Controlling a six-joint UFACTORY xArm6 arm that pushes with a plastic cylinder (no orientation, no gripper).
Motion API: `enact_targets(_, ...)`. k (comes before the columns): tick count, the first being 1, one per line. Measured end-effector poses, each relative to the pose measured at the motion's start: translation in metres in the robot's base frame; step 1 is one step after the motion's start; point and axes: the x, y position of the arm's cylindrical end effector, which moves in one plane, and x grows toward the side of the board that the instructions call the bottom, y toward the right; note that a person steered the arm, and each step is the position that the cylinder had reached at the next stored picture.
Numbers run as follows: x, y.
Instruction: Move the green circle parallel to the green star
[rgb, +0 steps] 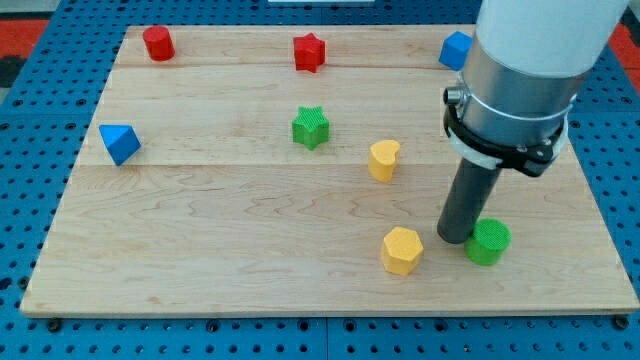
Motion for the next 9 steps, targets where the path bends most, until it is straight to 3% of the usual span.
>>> enact_targets(2, 0.033, 0.004)
enact_targets(4, 0.014, 0.027)
enact_targets(6, 0.029, 0.039)
enact_targets(7, 0.013, 0.054)
enact_targets(9, -0.068, 0.054)
